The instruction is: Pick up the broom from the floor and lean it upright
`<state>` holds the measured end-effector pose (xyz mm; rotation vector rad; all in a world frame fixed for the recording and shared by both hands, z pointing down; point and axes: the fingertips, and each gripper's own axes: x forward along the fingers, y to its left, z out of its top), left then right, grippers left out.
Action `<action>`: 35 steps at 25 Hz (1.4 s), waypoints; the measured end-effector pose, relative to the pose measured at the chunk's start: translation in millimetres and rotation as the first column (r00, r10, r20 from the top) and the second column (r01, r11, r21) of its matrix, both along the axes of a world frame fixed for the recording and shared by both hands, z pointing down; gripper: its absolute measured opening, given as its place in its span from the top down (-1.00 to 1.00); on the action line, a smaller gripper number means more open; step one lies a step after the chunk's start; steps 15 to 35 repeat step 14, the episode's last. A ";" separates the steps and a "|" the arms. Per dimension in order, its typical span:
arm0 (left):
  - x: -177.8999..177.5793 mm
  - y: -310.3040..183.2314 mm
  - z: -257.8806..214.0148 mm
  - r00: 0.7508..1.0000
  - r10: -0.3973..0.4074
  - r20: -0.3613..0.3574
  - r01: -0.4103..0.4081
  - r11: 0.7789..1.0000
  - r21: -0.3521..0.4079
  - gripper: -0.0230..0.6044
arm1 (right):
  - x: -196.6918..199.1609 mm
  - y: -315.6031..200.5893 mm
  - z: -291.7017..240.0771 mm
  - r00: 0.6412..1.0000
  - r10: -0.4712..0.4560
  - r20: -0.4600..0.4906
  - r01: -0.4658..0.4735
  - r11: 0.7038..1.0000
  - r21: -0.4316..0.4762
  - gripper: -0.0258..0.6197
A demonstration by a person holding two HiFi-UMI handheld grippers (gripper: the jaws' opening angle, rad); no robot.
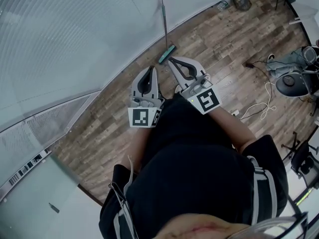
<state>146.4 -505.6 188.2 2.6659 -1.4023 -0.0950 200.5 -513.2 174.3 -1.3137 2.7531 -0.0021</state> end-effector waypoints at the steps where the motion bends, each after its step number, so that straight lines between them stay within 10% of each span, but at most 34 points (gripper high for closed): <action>1: 2.9 0.5 0.9 1.000 0.001 0.005 -0.001 1.000 -0.002 0.87 | 3.0 0.4 -0.2 1.000 0.007 0.002 -0.007 1.000 0.001 0.87; 35: 24.9 1.8 2.9 0.999 0.038 0.014 -0.038 0.999 0.001 0.87 | 28.4 7.4 4.4 0.997 0.077 -0.011 -0.077 0.997 -0.011 0.87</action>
